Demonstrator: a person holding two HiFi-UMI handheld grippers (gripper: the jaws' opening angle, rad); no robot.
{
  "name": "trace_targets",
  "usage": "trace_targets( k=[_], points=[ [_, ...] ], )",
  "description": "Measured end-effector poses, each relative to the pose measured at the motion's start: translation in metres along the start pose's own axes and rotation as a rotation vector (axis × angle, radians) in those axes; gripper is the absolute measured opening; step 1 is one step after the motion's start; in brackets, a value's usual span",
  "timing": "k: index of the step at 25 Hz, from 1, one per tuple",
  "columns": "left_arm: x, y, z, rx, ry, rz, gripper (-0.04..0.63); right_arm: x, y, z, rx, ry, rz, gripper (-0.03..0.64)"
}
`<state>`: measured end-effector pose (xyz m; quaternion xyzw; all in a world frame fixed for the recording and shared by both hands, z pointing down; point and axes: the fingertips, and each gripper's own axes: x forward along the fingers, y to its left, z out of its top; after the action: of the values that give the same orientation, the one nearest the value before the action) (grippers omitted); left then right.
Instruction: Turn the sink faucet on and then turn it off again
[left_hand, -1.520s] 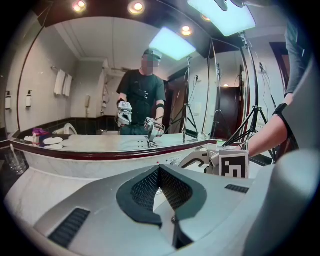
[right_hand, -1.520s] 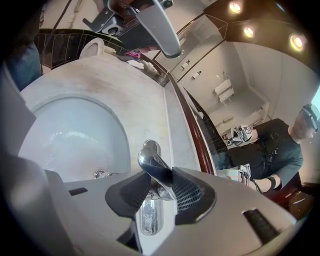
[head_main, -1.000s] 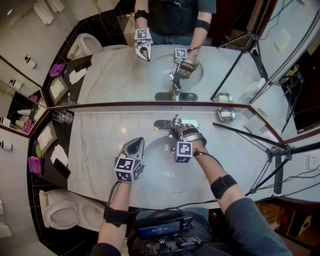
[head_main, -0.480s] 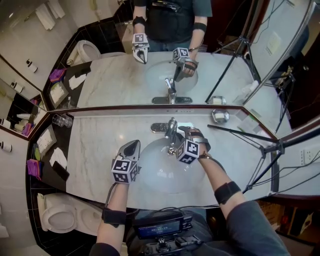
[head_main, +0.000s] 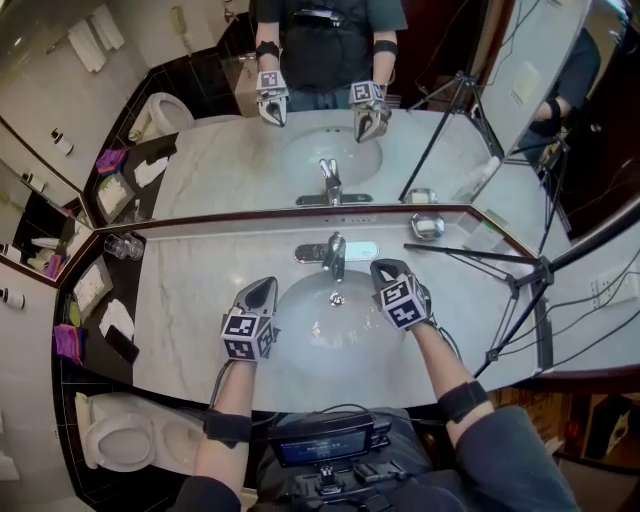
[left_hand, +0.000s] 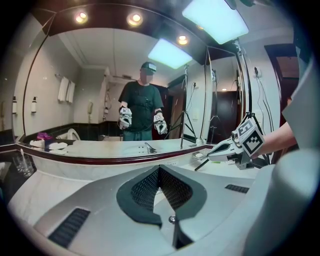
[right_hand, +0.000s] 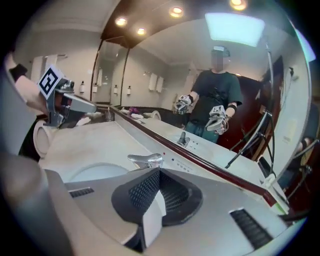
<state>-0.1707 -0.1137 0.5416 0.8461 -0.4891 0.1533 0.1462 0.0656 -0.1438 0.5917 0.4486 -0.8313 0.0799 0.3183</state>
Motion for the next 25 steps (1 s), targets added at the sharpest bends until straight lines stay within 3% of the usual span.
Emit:
trace_targets(
  k=[7, 16, 22, 25],
  points=[
    [-0.01, 0.004, 0.004, -0.021, -0.03, -0.01, 0.0, -0.039, -0.016, -0.015, 0.296, -0.076, -0.033, 0.017],
    [-0.017, 0.003, -0.001, -0.057, -0.041, 0.002, 0.0, -0.053, -0.018, -0.032, 0.361, -0.088, -0.025, 0.017],
    [-0.009, 0.0, -0.004, 0.088, -0.011, 0.035, 0.007, -0.053, -0.015, -0.035, 0.365, -0.087, -0.013, 0.017],
    [0.003, -0.007, -0.007, 0.172, 0.017, 0.017, 0.11, -0.054, -0.013, -0.038, 0.359, -0.08, -0.009, 0.017]
  ],
)
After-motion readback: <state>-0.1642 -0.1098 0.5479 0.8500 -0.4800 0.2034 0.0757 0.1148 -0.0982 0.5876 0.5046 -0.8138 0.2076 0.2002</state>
